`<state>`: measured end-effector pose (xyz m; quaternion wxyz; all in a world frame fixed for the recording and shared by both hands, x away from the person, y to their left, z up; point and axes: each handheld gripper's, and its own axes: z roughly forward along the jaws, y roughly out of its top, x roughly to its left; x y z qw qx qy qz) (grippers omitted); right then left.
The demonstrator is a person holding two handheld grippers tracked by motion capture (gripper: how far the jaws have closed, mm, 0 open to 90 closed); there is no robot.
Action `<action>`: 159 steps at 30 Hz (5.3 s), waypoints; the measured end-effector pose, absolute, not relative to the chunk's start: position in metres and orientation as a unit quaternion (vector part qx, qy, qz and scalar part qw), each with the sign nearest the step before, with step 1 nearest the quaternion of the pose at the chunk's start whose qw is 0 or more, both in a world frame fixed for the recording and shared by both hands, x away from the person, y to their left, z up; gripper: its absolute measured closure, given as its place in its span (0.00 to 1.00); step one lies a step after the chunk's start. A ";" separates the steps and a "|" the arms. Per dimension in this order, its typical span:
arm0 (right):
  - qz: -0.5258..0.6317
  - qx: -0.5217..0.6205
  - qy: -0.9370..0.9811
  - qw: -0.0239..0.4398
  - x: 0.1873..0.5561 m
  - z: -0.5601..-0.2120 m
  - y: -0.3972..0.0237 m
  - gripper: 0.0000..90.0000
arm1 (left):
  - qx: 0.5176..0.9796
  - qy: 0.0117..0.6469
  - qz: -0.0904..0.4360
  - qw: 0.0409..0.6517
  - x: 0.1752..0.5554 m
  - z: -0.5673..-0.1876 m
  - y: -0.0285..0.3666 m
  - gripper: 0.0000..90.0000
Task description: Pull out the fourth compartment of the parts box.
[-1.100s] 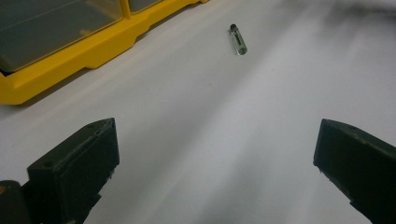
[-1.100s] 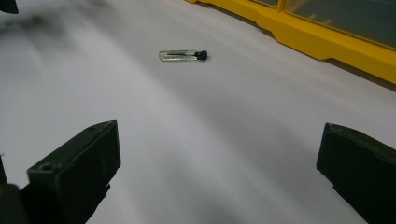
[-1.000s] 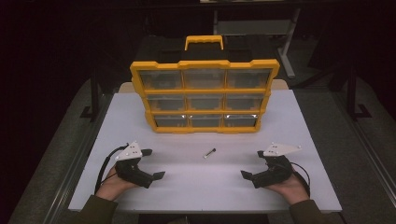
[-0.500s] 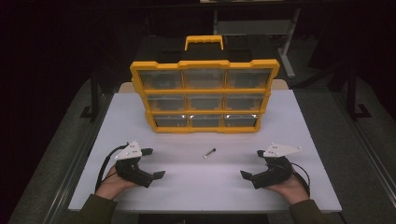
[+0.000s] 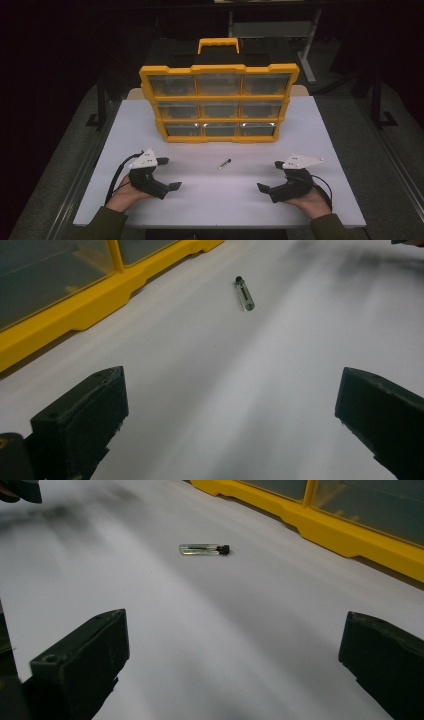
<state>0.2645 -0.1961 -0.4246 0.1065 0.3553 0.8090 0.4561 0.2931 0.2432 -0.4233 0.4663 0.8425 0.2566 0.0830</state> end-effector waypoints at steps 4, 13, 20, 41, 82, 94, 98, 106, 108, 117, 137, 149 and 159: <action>0.454 0.351 0.811 0.109 0.265 -0.425 -0.196 0.00 | 0.842 0.258 0.081 0.467 0.296 -0.423 0.240 0.00; 0.454 0.353 0.811 0.103 0.265 -0.426 -0.196 0.00 | 0.841 0.251 0.083 0.472 0.298 -0.422 0.234 0.00; 0.457 0.351 0.810 0.111 0.266 -0.423 -0.195 0.00 | 0.840 0.248 0.080 0.476 0.298 -0.421 0.229 0.00; 0.462 0.350 0.807 0.113 0.266 -0.425 -0.196 0.00 | 0.836 0.245 0.077 0.485 0.309 -0.416 0.223 0.00; 0.460 0.355 0.806 0.110 0.265 -0.425 -0.197 0.00 | 0.834 0.234 0.073 0.495 0.326 -0.408 0.200 0.00; 0.462 0.355 0.806 0.109 0.265 -0.425 -0.197 0.00 | 0.836 0.223 0.074 0.496 0.329 -0.407 0.191 0.00; 0.462 0.353 0.806 0.110 0.265 -0.424 -0.197 0.00 | 0.839 0.214 0.075 0.495 0.330 -0.406 0.189 0.01; 0.462 0.353 0.806 0.111 0.265 -0.425 -0.196 0.00 | 0.837 0.213 0.076 0.498 0.334 -0.405 0.184 0.00; 0.462 0.352 0.806 0.112 0.265 -0.425 -0.196 0.00 | 0.838 0.210 0.077 0.498 0.335 -0.405 0.182 0.00; 0.464 0.350 0.806 0.111 0.266 -0.425 -0.196 0.00 | 0.834 0.210 0.075 0.505 0.339 -0.405 0.176 0.00; 0.460 0.355 0.807 0.108 0.266 -0.428 -0.197 0.00 | 0.832 0.195 0.068 0.516 0.349 -0.406 0.157 0.01; 0.460 0.351 0.808 0.110 0.267 -0.431 -0.197 0.00 | 0.834 0.187 0.066 0.515 0.354 -0.409 0.146 0.00; 0.459 0.350 0.809 0.106 0.266 -0.431 -0.196 0.00 | 0.832 0.189 0.068 0.517 0.359 -0.410 0.144 0.00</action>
